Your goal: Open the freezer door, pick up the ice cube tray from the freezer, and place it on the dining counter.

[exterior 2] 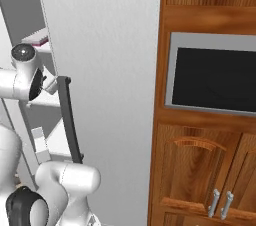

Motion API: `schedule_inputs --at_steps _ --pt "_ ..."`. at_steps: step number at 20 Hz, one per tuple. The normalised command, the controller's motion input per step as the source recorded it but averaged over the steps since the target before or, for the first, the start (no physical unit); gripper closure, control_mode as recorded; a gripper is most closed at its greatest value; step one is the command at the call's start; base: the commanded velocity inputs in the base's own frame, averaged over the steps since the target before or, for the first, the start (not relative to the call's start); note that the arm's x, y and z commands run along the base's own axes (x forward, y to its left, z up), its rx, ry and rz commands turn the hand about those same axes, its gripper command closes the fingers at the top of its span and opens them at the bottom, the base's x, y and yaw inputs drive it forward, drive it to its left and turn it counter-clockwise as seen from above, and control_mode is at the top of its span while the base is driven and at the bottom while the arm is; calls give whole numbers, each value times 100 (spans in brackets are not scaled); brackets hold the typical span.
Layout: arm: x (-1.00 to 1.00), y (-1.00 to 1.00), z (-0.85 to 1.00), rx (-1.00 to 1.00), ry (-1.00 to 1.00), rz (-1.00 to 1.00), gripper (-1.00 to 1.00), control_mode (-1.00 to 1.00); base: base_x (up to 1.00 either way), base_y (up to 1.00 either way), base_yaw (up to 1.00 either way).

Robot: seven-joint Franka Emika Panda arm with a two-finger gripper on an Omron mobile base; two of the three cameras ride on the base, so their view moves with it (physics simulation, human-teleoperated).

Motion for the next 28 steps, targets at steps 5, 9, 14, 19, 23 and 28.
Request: schedule_inputs --at_steps 5,9,14,19,23,28 --pt "-71 100 -6 -3 0 10 -100 -100 0 0 0" --pt "-98 100 0 -4 0 22 -100 -100 0 0 0" --pt "-64 100 -11 -9 -1 19 -100 -100 0 0 0" --pt "-1 100 -4 -6 0 4 -100 -100 0 0 0" --pt "-1 56 0 -5 -1 0 -100 -100 0 0 0" --pt "-7 21 3 -2 -2 -6 -100 -100 0 0 0"
